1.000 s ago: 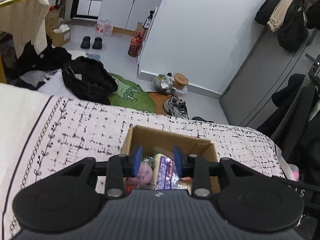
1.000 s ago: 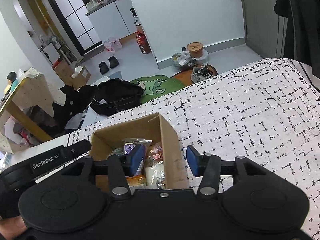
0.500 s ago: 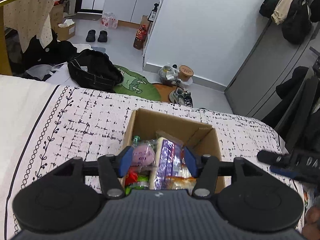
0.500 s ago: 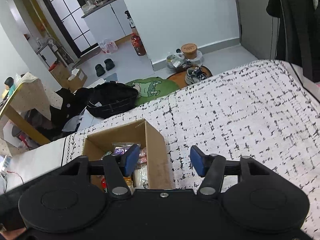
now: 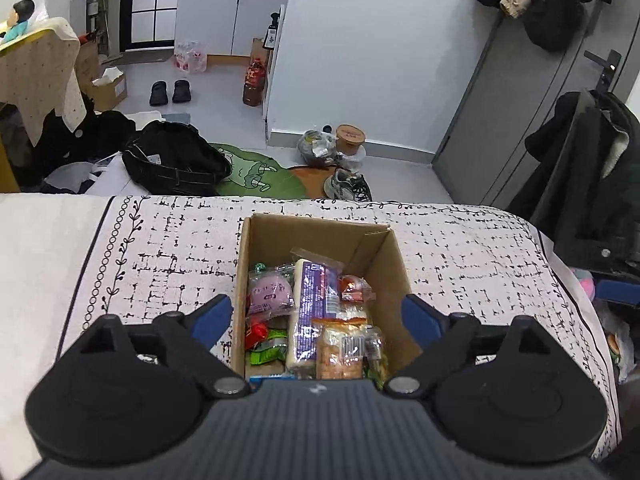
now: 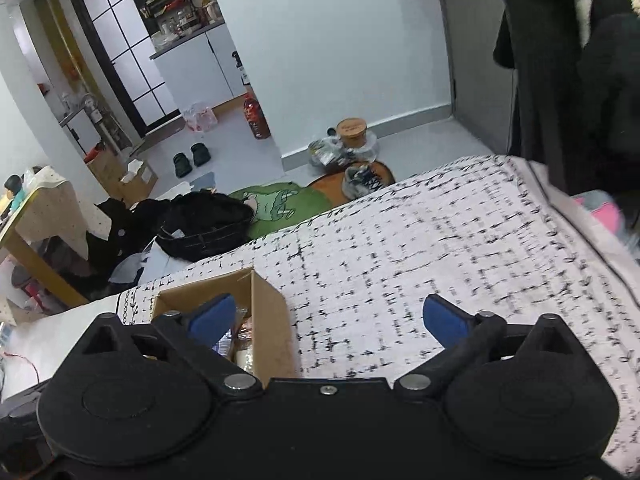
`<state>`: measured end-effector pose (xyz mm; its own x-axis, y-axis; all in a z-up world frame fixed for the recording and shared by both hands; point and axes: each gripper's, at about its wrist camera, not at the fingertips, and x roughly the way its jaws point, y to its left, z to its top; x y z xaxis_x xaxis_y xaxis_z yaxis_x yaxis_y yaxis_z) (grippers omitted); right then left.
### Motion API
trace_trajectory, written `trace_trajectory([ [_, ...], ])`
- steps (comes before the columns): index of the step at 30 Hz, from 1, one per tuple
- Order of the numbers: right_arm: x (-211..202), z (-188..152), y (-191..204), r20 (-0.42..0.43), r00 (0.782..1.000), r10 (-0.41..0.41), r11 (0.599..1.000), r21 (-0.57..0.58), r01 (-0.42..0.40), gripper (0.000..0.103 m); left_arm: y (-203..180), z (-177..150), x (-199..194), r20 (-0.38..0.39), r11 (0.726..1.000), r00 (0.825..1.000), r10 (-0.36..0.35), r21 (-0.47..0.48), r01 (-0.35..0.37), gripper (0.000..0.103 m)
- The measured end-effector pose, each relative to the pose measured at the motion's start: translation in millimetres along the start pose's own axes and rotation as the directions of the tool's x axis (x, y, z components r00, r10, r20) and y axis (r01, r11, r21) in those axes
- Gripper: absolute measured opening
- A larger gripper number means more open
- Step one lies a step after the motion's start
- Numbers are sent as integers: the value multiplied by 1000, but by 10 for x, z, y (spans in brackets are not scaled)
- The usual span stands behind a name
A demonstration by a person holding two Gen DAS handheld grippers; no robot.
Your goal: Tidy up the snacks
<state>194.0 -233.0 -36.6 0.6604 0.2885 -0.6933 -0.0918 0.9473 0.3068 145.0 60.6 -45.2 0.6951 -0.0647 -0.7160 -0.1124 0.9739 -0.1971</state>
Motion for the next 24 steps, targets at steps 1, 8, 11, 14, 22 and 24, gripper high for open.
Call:
trace_trajectory([
  [1, -43, -3, -23, 1, 1000, 2, 1000, -3, -2, 103, -4, 5, -38, 4, 1000, 1000, 3, 3, -3, 93],
  [8, -282, -58, -152, 7, 1000, -3, 1000, -18, 3, 103, -55, 33, -303, 14, 1000, 1000, 2, 25, -2, 94],
  [11, -390, -76, -213, 10, 1000, 2, 1000, -17, -2, 103, -101, 1, -414, 18, 999, 1000, 3, 44, -4, 95],
  [14, -504, -91, -255, 20, 1000, 6, 1000, -21, -6, 103, -142, -29, -507, 24, 998, 1000, 6, 60, -8, 95],
  [22, -769, -134, -344, 48, 999, 1, 999, -38, 1, 103, -182, -37, -744, 20, 996, 1000, -9, 84, 7, 95],
  [24, -838, -151, -374, 55, 998, -2, 999, -36, 4, 103, -205, -56, -808, 17, 997, 1000, -9, 82, 8, 95],
])
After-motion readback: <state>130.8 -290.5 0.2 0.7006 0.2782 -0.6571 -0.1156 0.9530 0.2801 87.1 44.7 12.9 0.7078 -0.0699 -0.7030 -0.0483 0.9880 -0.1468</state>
